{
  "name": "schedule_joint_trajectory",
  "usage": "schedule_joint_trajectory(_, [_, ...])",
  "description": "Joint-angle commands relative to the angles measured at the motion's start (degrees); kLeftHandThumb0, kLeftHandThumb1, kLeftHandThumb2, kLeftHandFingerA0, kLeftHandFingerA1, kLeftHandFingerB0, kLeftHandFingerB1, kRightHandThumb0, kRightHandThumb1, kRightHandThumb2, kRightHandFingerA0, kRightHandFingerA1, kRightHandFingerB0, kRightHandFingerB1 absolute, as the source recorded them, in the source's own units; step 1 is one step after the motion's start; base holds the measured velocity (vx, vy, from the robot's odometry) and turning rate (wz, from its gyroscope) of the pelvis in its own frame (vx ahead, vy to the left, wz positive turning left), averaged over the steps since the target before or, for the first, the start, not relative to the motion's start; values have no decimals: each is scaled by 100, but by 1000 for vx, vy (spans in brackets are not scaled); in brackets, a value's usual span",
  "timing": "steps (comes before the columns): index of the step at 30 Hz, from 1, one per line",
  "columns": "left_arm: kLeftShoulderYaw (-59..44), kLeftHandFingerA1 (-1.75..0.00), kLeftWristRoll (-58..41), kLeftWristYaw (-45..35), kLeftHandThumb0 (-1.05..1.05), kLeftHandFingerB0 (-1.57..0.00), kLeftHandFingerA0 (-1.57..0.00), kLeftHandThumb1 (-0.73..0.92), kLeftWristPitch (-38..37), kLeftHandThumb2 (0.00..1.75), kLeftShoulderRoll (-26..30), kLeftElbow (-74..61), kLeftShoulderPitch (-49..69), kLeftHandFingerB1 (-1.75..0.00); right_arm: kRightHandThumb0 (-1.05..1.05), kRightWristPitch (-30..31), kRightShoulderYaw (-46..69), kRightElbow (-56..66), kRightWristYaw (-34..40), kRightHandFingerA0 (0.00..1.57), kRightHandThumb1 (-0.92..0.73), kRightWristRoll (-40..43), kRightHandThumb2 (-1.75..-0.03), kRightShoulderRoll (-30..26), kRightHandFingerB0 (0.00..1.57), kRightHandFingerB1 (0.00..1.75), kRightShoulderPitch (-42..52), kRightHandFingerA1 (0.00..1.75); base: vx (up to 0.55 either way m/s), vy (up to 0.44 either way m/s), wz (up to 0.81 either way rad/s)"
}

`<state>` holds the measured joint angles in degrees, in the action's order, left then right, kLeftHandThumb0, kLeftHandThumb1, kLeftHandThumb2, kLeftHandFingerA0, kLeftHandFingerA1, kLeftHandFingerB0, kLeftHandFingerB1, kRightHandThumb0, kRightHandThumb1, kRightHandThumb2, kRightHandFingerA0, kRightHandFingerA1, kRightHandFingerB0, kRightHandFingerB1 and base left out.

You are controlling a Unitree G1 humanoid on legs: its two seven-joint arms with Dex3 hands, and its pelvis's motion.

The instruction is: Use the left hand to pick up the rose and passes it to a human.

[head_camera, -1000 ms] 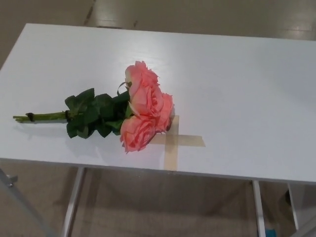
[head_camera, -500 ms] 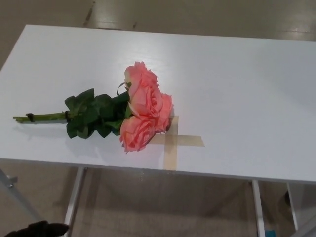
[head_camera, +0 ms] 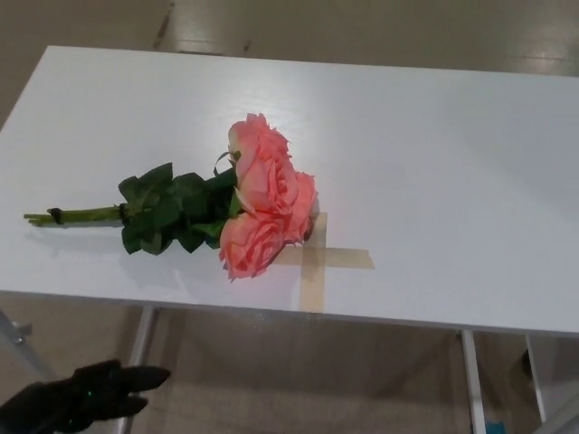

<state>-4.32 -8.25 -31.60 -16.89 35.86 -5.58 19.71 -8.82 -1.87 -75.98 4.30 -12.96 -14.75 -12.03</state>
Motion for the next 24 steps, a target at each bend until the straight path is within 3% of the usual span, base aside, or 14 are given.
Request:
schedule_joint_trajectory(1, [-929, -42, -2772, -455, -70, -19, -22, 36, 276, 69, 460, -3140, 263, -36, -41, 111, -71, -77, -59, 69, -67, -94, -60, -143, 54, 40, 64, 46, 0, 0, 0])
schedule_joint_trajectory(6, [-1148, -39, -2503, 19, -69, -13, -19, 37, 269, 72, 110, -3218, -55, -38, -41, 129, -82, -72, -75, 69, -67, -98, -60, -149, 54, 40, 45, 46, 0, 0, 0])
schedule_joint_trajectory(10, [-1233, -34, -671, 1275, -52, -8, -16, 37, 748, 62, -504, -3360, -1167, -36, -41, 134, -84, -68, -114, 68, -67, -90, -60, -188, 53, 40, -1, 45, 0, 0, 0])
schedule_joint_trajectory(13, [-1268, -34, -558, 1250, -52, -8, -16, 37, 928, 62, -644, -3452, -1241, -36, -41, 136, -92, -68, -116, 68, -67, -81, -60, -190, 53, 40, -1, 45, 0, 0, 0])
schedule_joint_trajectory(14, [-764, -33, 1112, 1829, -55, -7, -9, 38, 1261, 66, -903, -2978, -1941, -36, -41, 151, -100, -75, -140, 68, -67, -80, -60, -178, 52, 40, -2, 45, 0, 0, 0])
schedule_joint_trajectory(15, [-671, -27, 1202, 1797, -46, -9, -12, 46, 1324, 56, -882, -2845, -2119, -29, -41, 156, -91, -77, -152, 68, -67, -66, -60, -177, 52, 40, -8, 45, 0, 0, 0])
schedule_joint_trajectory(16, [-620, -42, 1192, 1752, -39, 0, -4, 29, 1422, 73, -858, -2792, -2222, -41, -41, 166, -87, -79, -154, 67, -67, -62, -60, -177, 52, 40, -19, 45, 0, 0, 0])
schedule_joint_trajectory(17, [-558, -42, 1165, 1689, -39, 0, -4, 29, 1564, 73, -828, -2737, -2349, -41, -41, 180, -83, -82, -155, 67, -67, -57, -60, -178, 52, 40, -35, 45, 0, 0, 0])
schedule_joint_trajectory(18, [-498, -26, 1227, 1623, -38, -10, -13, 48, 1514, 55, -768, -2568, -2475, -28, -41, 181, -82, -82, -158, 67, -67, -56, -60, -182, 52, 40, -29, 45, 0, 0, 0])
schedule_joint_trajectory(19, [-284, -39, 1468, 1535, -32, 0, 0, 32, 1545, 75, -640, -2146, -2842, -41, -41, 181, -85, -78, -166, 67, -67, -57, -60, -182, 52, 40, -28, 45, 0, 0, 0])
schedule_joint_trajectory(21, [-80, -37, 1779, 1539, -32, 0, 0, 31, 1652, 75, -558, -1790, -3181, -40, -41, 176, -91, -76, -159, 67, -67, -61, -60, -171, 52, 40, -35, 45, 0, 0, 0])
schedule_joint_trajectory(22, [79, -22, 1967, 1584, -39, -6, -5, 46, 1704, 64, -559, -1486, -3455, -29, -41, 169, -89, -76, -167, 67, -67, -57, -60, -171, 52, 40, -35, 45, 0, 0, 0])
schedule_joint_trajectory(23, [149, -30, 2045, 1606, -37, 0, 0, 31, 1728, 73, -556, -1348, -3568, -35, -41, 167, -93, -75, -166, 67, -67, -61, -60, -171, 52, 40, -33, 45, 0, 0, 0])
schedule_joint_trajectory(24, [222, -30, 2131, 1626, -37, 0, 0, 31, 1752, 73, -553, -1192, -3689, -35, -41, 165, -99, -74, -162, 67, -67, -66, -60, -171, 52, 40, -28, 45, 0, 0, 0])
